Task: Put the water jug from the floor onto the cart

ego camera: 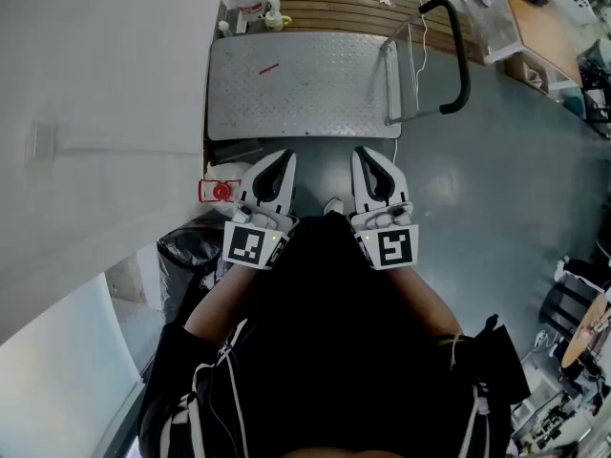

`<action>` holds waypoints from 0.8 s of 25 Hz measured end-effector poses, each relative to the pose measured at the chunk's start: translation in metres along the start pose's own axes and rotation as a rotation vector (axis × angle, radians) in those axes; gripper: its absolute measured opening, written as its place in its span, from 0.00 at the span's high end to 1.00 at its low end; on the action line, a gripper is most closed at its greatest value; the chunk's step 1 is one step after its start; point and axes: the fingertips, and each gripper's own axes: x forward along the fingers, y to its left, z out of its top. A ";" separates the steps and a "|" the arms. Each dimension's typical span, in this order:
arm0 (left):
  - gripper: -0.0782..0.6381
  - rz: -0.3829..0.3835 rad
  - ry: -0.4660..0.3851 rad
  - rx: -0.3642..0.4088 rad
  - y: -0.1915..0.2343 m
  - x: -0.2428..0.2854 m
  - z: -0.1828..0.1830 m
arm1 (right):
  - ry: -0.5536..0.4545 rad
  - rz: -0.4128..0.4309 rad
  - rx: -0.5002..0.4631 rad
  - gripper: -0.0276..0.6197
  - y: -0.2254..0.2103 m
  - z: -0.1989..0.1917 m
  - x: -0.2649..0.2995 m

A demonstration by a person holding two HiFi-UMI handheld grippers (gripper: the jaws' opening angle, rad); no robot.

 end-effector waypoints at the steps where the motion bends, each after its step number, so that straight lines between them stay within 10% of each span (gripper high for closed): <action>1: 0.87 0.002 -0.010 0.011 -0.001 0.001 0.000 | 0.000 0.008 -0.004 0.93 -0.001 0.000 0.000; 20: 0.87 0.173 -0.006 0.053 -0.004 -0.021 -0.008 | 0.030 -0.026 0.097 0.93 -0.036 -0.023 -0.050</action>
